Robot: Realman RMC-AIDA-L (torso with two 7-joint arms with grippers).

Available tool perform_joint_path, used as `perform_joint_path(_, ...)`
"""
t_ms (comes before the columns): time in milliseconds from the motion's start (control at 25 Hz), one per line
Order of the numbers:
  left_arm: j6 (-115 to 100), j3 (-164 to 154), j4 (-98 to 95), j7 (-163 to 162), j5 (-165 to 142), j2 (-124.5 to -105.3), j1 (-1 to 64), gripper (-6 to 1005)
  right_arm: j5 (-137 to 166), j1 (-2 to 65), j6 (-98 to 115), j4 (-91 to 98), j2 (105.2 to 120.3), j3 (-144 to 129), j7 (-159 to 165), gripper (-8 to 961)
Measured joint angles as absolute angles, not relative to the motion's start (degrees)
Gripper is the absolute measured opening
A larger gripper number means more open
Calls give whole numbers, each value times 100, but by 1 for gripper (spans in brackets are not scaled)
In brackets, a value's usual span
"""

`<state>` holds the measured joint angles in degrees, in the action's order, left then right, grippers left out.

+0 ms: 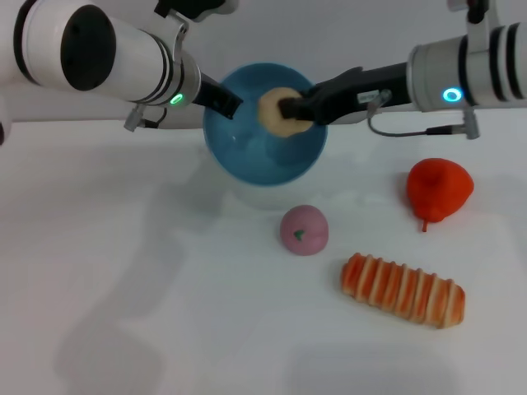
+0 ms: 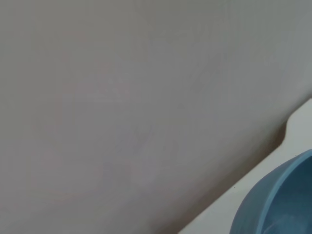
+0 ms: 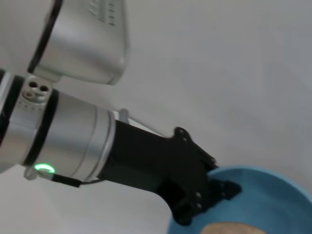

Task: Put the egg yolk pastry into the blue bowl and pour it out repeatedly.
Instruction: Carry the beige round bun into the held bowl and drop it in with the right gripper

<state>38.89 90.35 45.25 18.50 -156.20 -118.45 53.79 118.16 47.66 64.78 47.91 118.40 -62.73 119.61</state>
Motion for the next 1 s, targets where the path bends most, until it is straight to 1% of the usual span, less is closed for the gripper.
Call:
perform_joint_path(400, 4668, 9035, 4535, 1809, -15618, -11841, 5650, 0, 11773, 4764, 6390, 4597, 11838, -6265, 11919, 67)
perform_joint_path(600, 4945, 9034, 4525, 1695, -15650, -11845, 5787, 0, 11720, 4761, 6389, 4471, 11839, -6270, 11917, 53)
perform_joint_path(1000, 4941, 8963, 4512, 1669, -15632, -11850, 5776, -1, 11679, 4806, 6220, 4255, 11849, -6279, 11944, 43)
